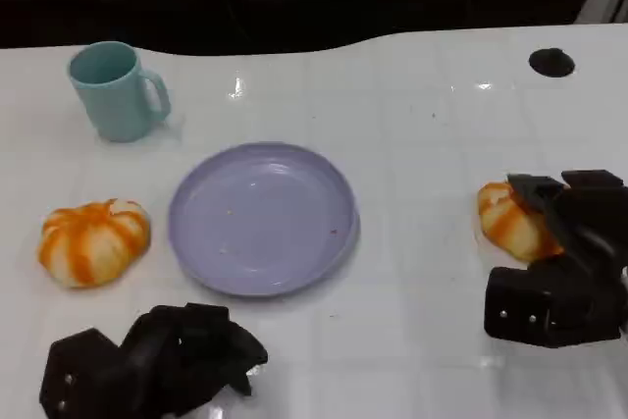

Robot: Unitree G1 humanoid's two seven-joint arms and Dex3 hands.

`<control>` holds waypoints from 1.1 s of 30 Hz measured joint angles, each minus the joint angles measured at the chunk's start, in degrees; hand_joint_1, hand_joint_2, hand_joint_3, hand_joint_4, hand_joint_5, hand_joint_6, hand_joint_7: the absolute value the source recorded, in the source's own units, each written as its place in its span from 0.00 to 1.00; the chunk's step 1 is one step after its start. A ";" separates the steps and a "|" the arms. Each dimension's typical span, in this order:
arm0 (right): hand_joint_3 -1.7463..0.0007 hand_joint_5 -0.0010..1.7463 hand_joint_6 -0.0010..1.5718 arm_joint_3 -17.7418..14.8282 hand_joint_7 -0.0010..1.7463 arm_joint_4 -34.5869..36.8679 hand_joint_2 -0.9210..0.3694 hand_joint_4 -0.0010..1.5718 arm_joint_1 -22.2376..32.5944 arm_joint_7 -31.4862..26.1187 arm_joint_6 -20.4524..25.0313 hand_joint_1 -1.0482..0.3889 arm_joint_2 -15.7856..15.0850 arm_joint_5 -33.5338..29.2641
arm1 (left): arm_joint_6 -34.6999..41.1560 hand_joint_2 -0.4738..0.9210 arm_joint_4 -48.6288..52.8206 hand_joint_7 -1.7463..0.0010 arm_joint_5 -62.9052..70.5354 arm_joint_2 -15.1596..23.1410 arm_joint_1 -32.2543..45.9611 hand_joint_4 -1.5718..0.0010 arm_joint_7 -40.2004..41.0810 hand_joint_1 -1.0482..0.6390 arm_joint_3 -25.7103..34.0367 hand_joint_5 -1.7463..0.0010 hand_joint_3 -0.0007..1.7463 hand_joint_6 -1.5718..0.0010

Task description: Grasp the bread from the table and place it into the plate.

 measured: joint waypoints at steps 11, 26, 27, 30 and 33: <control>1.00 0.99 0.89 -0.08 0.06 8.37 0.03 0.54 -3.23 -11.48 -6.05 0.66 1.31 3.60 | 0.06 0.94 -0.29 0.64 0.11 -0.05 0.18 0.42 0.24 0.00 -0.19 0.14 0.00 0.12; 0.99 1.00 0.43 0.82 0.98 12.64 0.02 0.56 -4.61 -19.26 -9.76 0.70 1.80 5.59 | 0.12 0.93 -0.44 0.64 0.11 -0.08 0.25 0.42 0.25 0.00 -0.35 0.14 0.00 0.12; 0.99 1.00 0.44 0.77 0.99 12.73 0.03 0.57 -4.61 -20.18 -10.41 0.72 1.93 5.84 | 0.12 0.93 -0.44 0.64 0.11 -0.09 0.25 0.42 0.25 0.00 -0.35 0.14 0.00 0.12; 0.99 1.00 0.45 0.52 1.00 12.51 0.03 0.58 -4.50 -22.93 -12.64 0.74 2.66 6.62 | 0.12 0.93 -0.44 0.64 0.11 -0.18 0.25 0.43 0.25 0.00 -0.35 0.14 0.00 0.12; 0.58 1.00 0.49 0.29 0.95 11.16 0.27 0.59 -4.23 -23.70 -13.49 0.73 3.31 7.14 | 0.11 0.93 -0.44 0.65 0.10 -0.30 0.25 0.43 0.24 0.00 -0.38 0.14 0.00 0.12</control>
